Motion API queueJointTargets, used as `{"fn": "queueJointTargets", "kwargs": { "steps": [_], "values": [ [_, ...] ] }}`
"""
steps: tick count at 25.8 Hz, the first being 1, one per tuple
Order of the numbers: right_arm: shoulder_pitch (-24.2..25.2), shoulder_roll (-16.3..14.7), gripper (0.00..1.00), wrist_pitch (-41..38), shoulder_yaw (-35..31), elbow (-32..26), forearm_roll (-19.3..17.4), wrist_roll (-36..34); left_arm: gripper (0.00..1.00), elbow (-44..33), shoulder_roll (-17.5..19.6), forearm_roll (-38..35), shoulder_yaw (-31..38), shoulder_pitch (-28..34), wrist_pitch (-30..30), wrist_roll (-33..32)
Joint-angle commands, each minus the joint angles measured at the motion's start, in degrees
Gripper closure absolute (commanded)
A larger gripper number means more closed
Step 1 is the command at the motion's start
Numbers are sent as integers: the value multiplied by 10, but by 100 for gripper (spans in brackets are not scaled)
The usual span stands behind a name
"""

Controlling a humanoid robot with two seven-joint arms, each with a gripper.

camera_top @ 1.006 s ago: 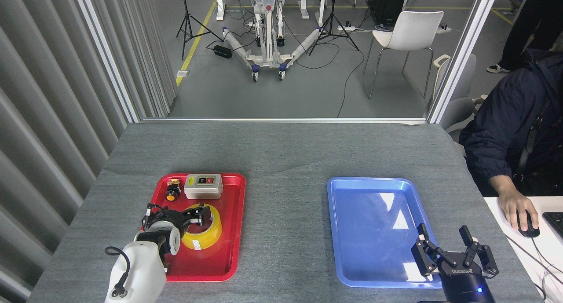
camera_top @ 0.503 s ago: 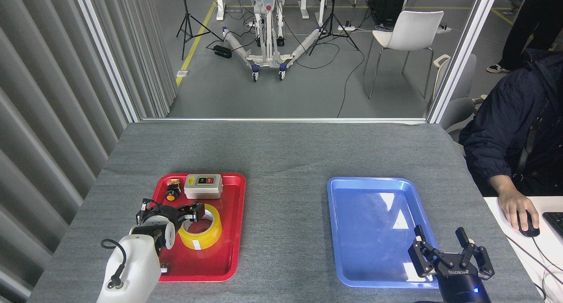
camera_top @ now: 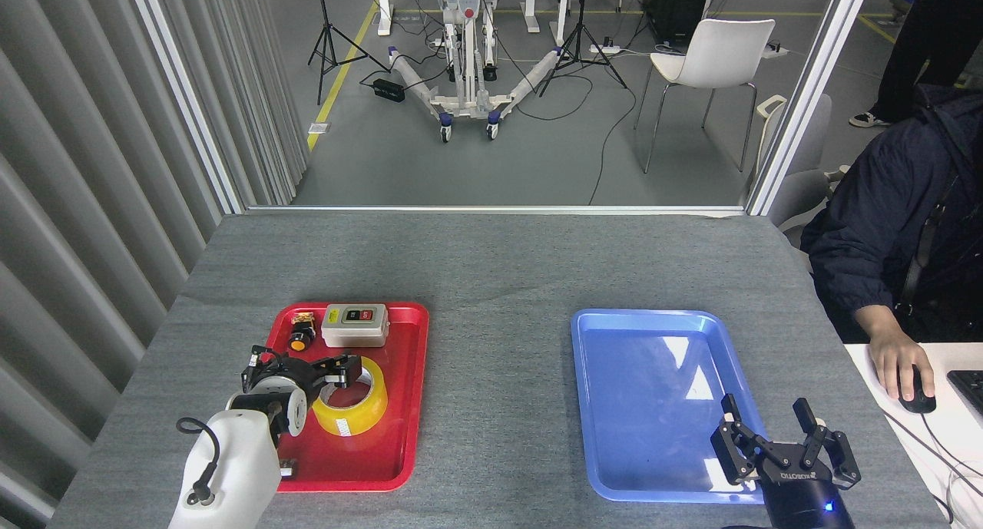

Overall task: Place and move tape with both arms
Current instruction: 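Reach the left gripper down to the yellow tape roll in the red tray, then grasp the yellow tape roll with the left gripper and lift it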

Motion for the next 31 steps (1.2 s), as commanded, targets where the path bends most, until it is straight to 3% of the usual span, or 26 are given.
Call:
{"fn": "queueJointTargets", "kwargs": {
  "steps": [1, 17, 23, 31],
  "values": [
    [0, -1, 0, 0, 0, 0, 0, 0, 0, 0, 4, -1, 0, 1, -12, 0],
    [10, -3, 0, 1, 0, 0, -1, 0, 0, 30, 1, -3, 3, -18, -27, -6],
    [10, -2, 0, 1, 1, 0, -1, 0, 0, 53, 1, 2, 3, -54, -27, -96],
    [10, 0, 0, 1, 0, 0, 0, 0, 0, 110, 2, 5, 4, -82, -31, -105]
  ]
}}
